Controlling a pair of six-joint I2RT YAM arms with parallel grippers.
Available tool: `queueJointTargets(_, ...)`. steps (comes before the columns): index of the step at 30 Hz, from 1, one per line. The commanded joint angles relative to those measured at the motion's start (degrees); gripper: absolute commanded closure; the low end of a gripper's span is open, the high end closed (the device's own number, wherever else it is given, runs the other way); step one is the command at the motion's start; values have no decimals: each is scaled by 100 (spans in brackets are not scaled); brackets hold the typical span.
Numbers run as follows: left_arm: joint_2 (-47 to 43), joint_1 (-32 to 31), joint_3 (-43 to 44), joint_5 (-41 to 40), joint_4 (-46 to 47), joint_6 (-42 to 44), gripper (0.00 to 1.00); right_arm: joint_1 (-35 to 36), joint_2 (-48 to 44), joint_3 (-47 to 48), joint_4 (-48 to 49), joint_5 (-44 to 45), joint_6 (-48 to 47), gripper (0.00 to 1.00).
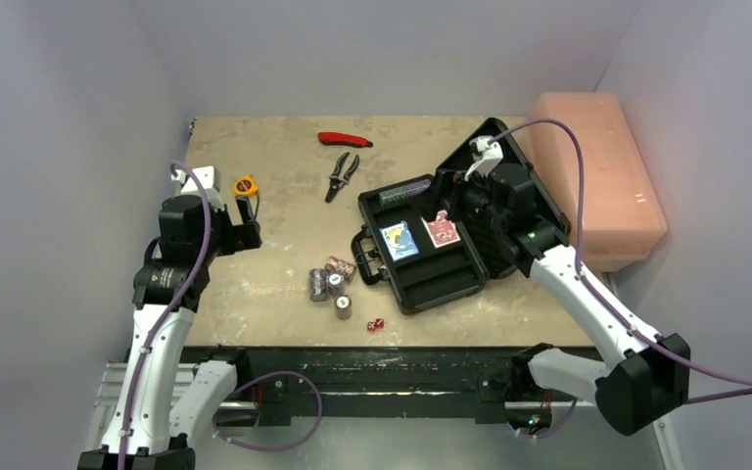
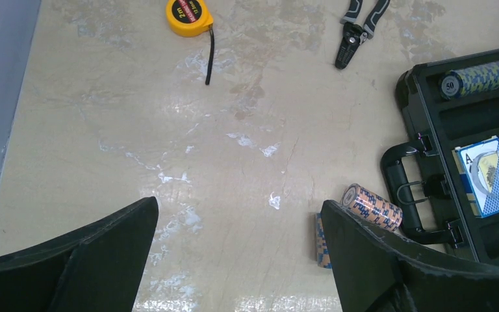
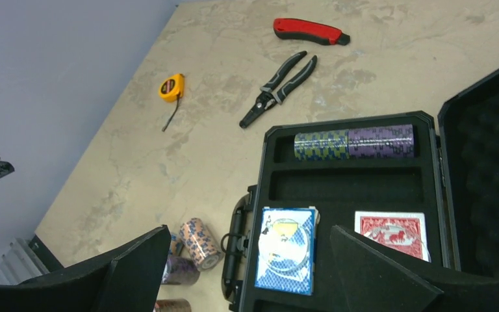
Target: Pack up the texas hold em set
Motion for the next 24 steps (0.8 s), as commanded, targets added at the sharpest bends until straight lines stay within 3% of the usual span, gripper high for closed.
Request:
queueJointTargets(1,-150,0,241,14,70,7,4,46,-459,182,-529,490,-275,1)
queueJointTargets(24,22,0,302,519,-46,-63,4,381,-1376,-325,-699,106,-542,1)
